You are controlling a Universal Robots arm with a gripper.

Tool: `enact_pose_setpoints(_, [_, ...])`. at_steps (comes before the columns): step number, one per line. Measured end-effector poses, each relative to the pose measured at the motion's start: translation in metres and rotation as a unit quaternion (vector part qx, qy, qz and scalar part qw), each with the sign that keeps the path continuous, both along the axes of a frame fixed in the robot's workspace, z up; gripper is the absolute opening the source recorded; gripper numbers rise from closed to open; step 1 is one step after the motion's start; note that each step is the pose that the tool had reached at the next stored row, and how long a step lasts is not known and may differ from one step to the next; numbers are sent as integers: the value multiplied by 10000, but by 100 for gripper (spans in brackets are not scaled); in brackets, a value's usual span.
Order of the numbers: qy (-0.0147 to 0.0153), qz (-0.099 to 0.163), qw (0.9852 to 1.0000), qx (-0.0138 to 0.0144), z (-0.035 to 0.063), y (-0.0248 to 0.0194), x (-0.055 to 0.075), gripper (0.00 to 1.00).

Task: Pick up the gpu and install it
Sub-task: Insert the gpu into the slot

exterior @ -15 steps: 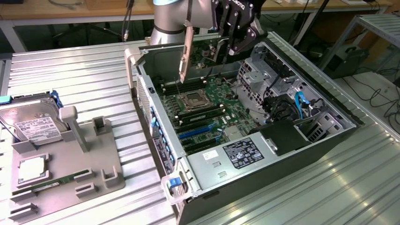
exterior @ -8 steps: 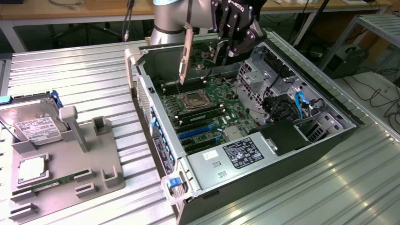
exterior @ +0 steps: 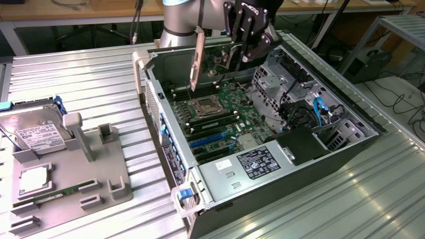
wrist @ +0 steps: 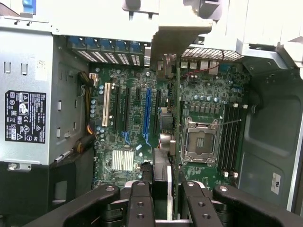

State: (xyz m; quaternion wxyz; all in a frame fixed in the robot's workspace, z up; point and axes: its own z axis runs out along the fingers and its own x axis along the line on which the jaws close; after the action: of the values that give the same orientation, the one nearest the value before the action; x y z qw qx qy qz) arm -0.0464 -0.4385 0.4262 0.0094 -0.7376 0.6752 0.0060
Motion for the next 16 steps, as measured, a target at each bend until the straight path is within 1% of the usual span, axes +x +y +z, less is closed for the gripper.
enact_pose_setpoints(16, [0, 0, 10000, 0, -64, 0, 0, 28])
